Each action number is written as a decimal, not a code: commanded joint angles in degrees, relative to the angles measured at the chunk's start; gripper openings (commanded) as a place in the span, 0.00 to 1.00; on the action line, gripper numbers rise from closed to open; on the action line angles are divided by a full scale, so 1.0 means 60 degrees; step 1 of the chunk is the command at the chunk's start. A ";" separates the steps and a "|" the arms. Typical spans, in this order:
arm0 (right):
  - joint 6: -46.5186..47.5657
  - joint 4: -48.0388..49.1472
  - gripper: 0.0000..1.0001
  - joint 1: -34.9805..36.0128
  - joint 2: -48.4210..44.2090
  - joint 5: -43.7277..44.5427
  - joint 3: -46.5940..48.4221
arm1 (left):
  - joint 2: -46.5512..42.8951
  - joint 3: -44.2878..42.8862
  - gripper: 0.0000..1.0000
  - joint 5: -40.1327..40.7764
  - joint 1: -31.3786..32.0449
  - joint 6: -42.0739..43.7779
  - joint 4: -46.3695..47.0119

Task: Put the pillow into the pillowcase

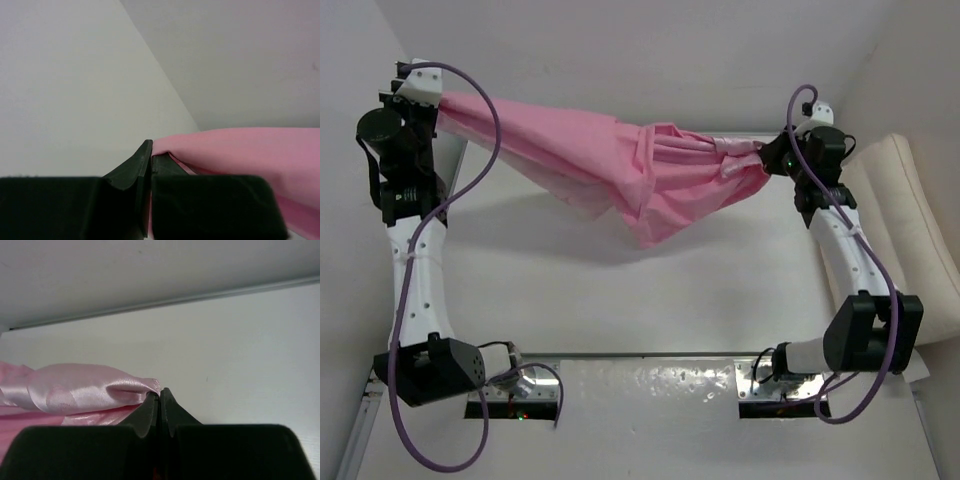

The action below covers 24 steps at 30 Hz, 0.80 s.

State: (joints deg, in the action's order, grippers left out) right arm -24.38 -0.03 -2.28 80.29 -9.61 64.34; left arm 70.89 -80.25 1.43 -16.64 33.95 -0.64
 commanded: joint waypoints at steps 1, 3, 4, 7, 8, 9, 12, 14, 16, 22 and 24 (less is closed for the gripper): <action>0.0094 0.0562 0.00 -0.0029 -0.0445 -0.0359 0.0322 | -0.0330 -0.0262 0.00 0.0347 -0.0258 -0.0225 -0.0112; 0.0123 0.0591 0.00 -0.0015 -0.0826 -0.0624 0.0351 | -0.0666 -0.0322 0.00 0.0420 -0.0404 -0.0268 -0.0199; 0.0152 0.0635 0.00 0.0029 -0.0944 -0.0916 0.0323 | -0.0770 -0.0307 0.00 0.0435 -0.0463 -0.0225 -0.0215; 0.0197 0.0855 0.00 0.0262 -0.1354 -0.1182 0.0089 | -0.1267 0.0042 0.00 0.0435 -0.0639 -0.0078 -0.0360; 0.0182 0.0812 0.00 0.0307 -0.1428 -0.1400 0.0030 | -0.1385 0.0161 0.00 0.0522 -0.0697 -0.0078 -0.0376; 0.0124 0.0811 0.00 0.0307 -0.1458 -0.1547 -0.0087 | -0.1632 0.0437 0.00 0.0596 -0.0727 -0.0093 -0.0405; -0.0286 0.0913 0.00 0.1068 -0.1458 -0.2235 -0.0554 | -0.1956 0.0819 0.00 0.0991 -0.0742 -0.0239 -0.0420; -0.0621 0.1001 0.00 0.1580 -0.1196 -0.2427 -0.0761 | -0.2030 0.0952 0.00 0.1123 -0.0727 -0.0225 -0.0814; -0.1119 0.1249 0.00 0.1975 -0.0526 -0.2427 -0.0937 | -0.2074 0.1478 0.00 0.1240 -0.0742 -0.0123 -0.1400; -0.2455 -0.0364 0.37 0.2007 0.2974 -0.2472 0.1706 | -0.1110 0.3414 0.78 0.2586 -0.0698 0.0290 -0.1984; -0.1901 -0.2210 0.99 0.1978 0.4791 -0.1643 0.4356 | -0.0436 0.2874 1.00 0.2385 -0.0698 -0.0792 -0.3093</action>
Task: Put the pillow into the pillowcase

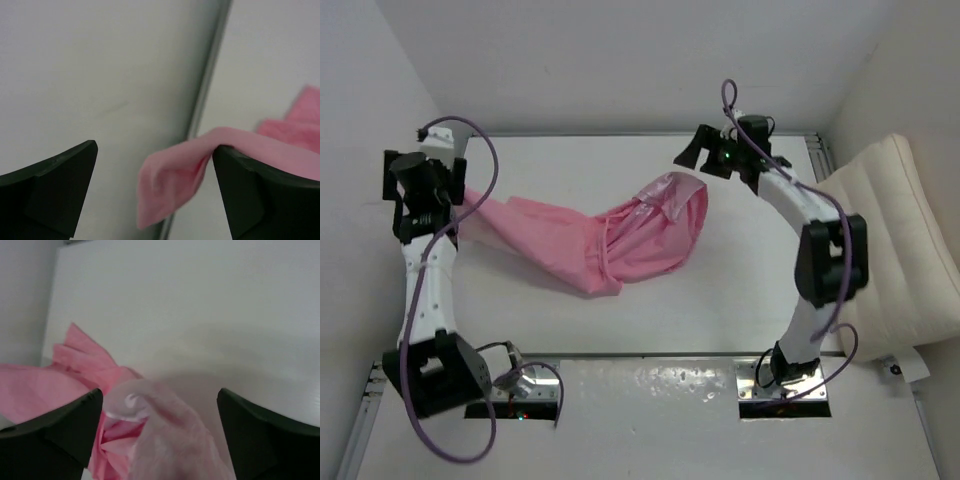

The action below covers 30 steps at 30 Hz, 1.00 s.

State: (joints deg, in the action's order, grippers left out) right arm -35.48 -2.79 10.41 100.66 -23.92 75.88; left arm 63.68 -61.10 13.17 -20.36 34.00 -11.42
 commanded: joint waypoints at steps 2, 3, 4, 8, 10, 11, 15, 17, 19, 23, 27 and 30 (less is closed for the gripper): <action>0.0781 -0.4072 0.99 -0.0110 0.2044 0.1523 0.3886 | 0.0798 -0.0742 1.00 -0.0667 0.0111 -0.1488 -0.1757; 0.1063 -0.4207 0.99 -0.0081 0.1930 0.2106 0.4211 | 0.0682 -0.0889 1.00 -0.1324 0.0388 -0.1579 -0.1759; 0.1268 -0.3759 0.99 -0.0081 0.1566 0.2402 0.3895 | 0.0507 -0.0876 1.00 -0.1708 0.0608 -0.1565 -0.1614; 0.2733 -0.2525 0.99 -0.0401 -0.0675 0.4203 0.1685 | -0.0678 -0.0103 1.00 -0.4094 0.1984 -0.0410 -0.0837; 0.3217 -0.2814 0.99 -0.0679 -0.1566 0.4834 0.1505 | -0.0697 0.0017 0.99 -0.4987 0.3165 -0.0116 -0.1054; 0.3784 -0.3078 0.94 -0.0841 -0.1746 0.5199 0.1504 | -0.0435 0.0032 0.95 -0.5138 0.3667 -0.0057 -0.1447; 0.4507 -0.4252 0.35 -0.1660 -0.2522 0.7175 0.1243 | 0.0591 0.0441 0.44 -0.5242 0.5382 -0.0582 -0.1760; 0.5308 -0.4106 0.90 -0.1996 -0.3152 0.7926 0.0499 | 0.0841 0.1068 0.43 -0.5038 0.6247 -0.0657 -0.1192; 0.5490 -0.3756 0.99 -0.1942 -0.3416 0.8437 0.0173 | 0.1031 0.1349 0.70 -0.4557 0.7082 -0.0744 -0.0721; 0.4948 -0.3989 0.99 -0.1153 -0.3024 1.0222 0.0464 | 0.1981 0.1613 0.89 -0.3792 0.7846 -0.1329 0.0624; 0.5677 -0.2650 0.99 0.0034 -0.3314 1.2402 -0.0543 | 0.2511 0.1775 0.91 -0.3718 0.8168 -0.1857 0.1331; 0.7288 -0.1050 0.99 0.0679 -0.3928 1.3477 -0.1979 | 0.2585 0.1834 0.91 -0.3689 0.8242 -0.1887 0.1551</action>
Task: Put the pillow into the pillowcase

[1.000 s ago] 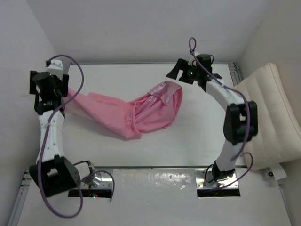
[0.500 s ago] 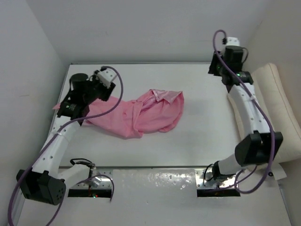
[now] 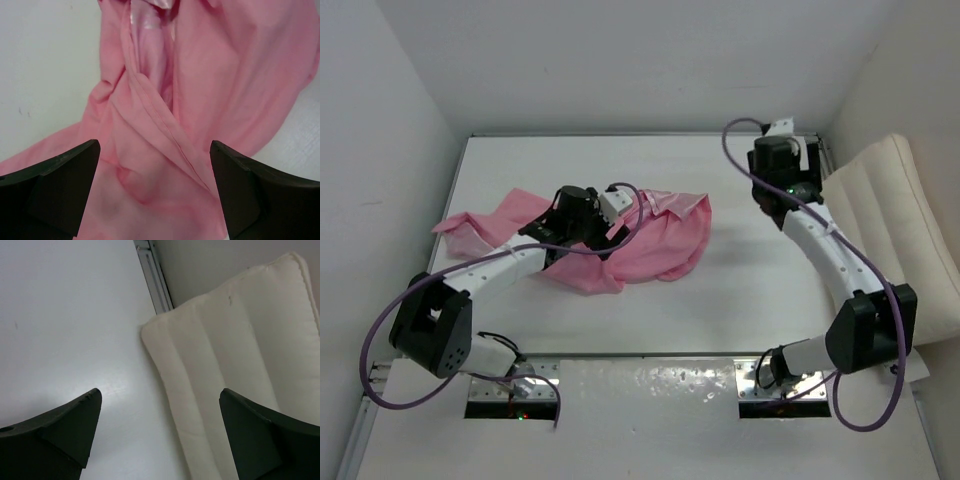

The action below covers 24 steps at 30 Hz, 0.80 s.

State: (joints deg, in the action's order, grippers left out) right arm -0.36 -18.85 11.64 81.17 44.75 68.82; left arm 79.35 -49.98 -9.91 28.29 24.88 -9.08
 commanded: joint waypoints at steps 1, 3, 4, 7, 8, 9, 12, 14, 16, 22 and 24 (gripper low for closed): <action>0.1539 0.2010 0.99 0.0289 -0.0811 0.1990 -0.1124 | -0.0027 0.0052 0.91 0.0274 0.0118 -0.0354 0.1206; 0.1467 0.1781 0.99 -0.0136 -0.1075 0.0825 -0.1215 | -0.0085 0.0111 0.91 0.0406 0.0089 -0.0324 0.1279; 0.1727 0.1664 0.99 -0.0254 -0.1265 -0.0212 -0.1201 | -0.0115 0.0155 0.91 0.0479 0.0075 -0.0295 0.1279; 0.3100 0.1460 0.99 -0.0110 -0.1442 -0.2290 -0.0574 | -0.0115 0.0214 0.91 0.0568 0.0045 -0.0251 0.1236; 0.3295 0.1414 0.99 -0.0109 -0.1414 -0.2665 -0.0412 | -0.0115 0.0214 0.91 0.0597 0.0060 -0.0236 0.1235; 0.3384 0.1457 0.99 -0.0109 -0.1384 -0.2886 -0.0279 | -0.0115 0.0229 0.91 0.0612 0.0074 -0.0251 0.1235; 0.3372 0.1224 0.99 -0.0430 -0.0743 -0.3489 0.0584 | -0.0173 0.0272 0.91 0.0612 0.0060 -0.0266 0.1294; 0.2888 0.0669 0.99 -0.0679 -0.0346 -0.3313 0.1272 | -0.0232 0.0316 0.91 0.0685 0.0075 -0.0266 0.1338; 0.3076 0.0506 0.98 -0.0637 -0.0038 -0.2717 0.1494 | -0.0261 0.0331 0.91 0.0758 0.0074 -0.0207 0.1323; 0.3370 0.0008 0.93 -0.1453 -0.0926 -0.3707 0.0998 | -0.0407 0.0346 0.91 0.0949 0.0045 -0.0046 0.1323; 0.3618 -0.0212 0.92 -0.1850 -0.1265 -0.4175 0.0734 | -0.0481 0.0404 0.91 0.0978 0.0031 0.0013 0.1323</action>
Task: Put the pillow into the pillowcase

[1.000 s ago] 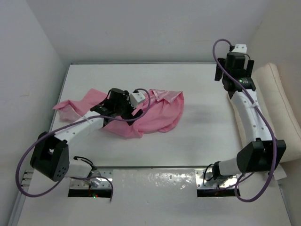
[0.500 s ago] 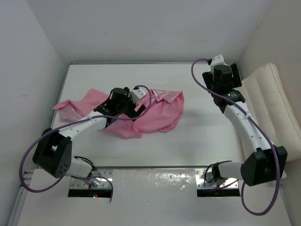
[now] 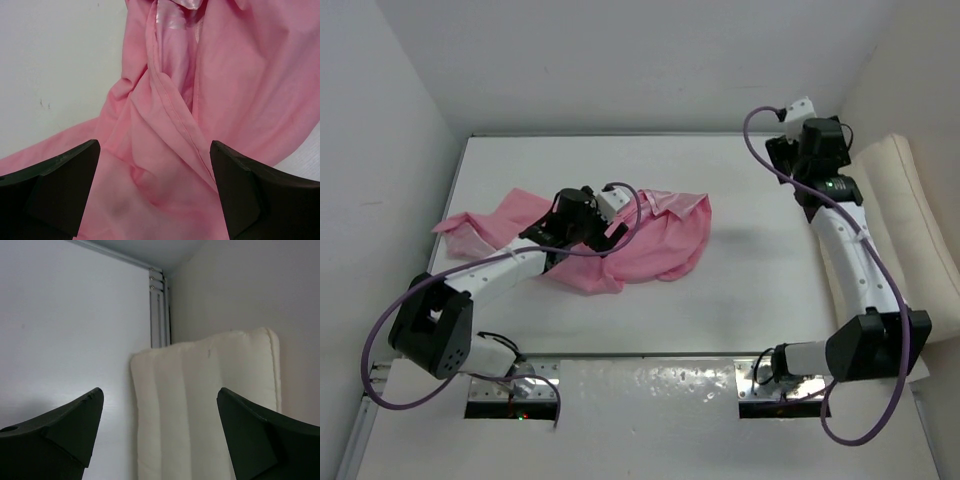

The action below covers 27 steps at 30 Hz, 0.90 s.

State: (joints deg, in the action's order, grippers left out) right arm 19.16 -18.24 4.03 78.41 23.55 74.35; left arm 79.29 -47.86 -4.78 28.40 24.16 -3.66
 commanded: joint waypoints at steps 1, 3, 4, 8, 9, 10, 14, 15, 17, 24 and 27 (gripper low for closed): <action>0.0454 -0.0358 0.93 -0.1121 -0.0967 -0.0745 -0.0479 | -0.0499 0.0095 0.91 0.0122 -0.0017 0.0148 0.0434; 0.0789 -0.0097 0.96 -0.1462 -0.1538 -0.0428 -0.1223 | -0.0558 0.0168 0.91 0.0122 -0.0032 0.0177 0.0815; 0.0936 0.0282 0.98 -0.1768 -0.1743 -0.0250 -0.1606 | -0.0573 0.0212 0.91 0.0151 -0.0032 0.0191 0.0830; 0.1597 0.1705 0.99 -0.2415 -0.2565 0.0249 -0.2868 | -0.0675 0.0271 0.91 0.0107 -0.0061 0.0221 0.0830; 0.1539 0.1721 0.99 -0.2401 -0.2638 0.0235 -0.3044 | -0.0690 0.0271 0.91 0.0093 -0.0075 0.0221 0.0830; 0.1350 0.1765 0.99 -0.2415 -0.2668 0.0032 -0.3060 | -0.0690 0.0285 0.91 0.0107 -0.0090 0.0250 0.0830; 0.0485 0.1414 0.99 -0.2415 -0.2333 0.0423 -0.2549 | -0.0836 0.0476 0.91 0.0137 -0.0105 0.0309 0.0990; 0.0426 0.1370 0.99 -0.2415 -0.2172 0.0759 -0.2199 | -0.0851 0.0548 0.91 0.0137 -0.0105 0.0280 0.1078; -0.0377 0.1077 0.99 -0.2401 -0.1761 0.0996 -0.1788 | -0.0983 0.0739 0.91 0.0078 -0.0120 0.0221 0.1181; -0.0149 0.3593 0.99 -0.1304 -0.1087 0.4552 -0.2237 | -0.1115 0.0989 0.91 -0.0185 -0.0222 0.0060 0.0991; 0.0718 0.4329 0.99 -0.1534 -0.1509 0.2606 -0.2882 | -0.1173 0.1003 0.91 -0.0186 -0.0295 0.0030 0.1035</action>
State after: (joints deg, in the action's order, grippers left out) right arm 19.29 -0.40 -4.29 71.22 41.52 59.70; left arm 74.56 -42.13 -4.75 27.40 25.04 0.19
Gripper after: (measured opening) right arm 0.985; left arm 0.907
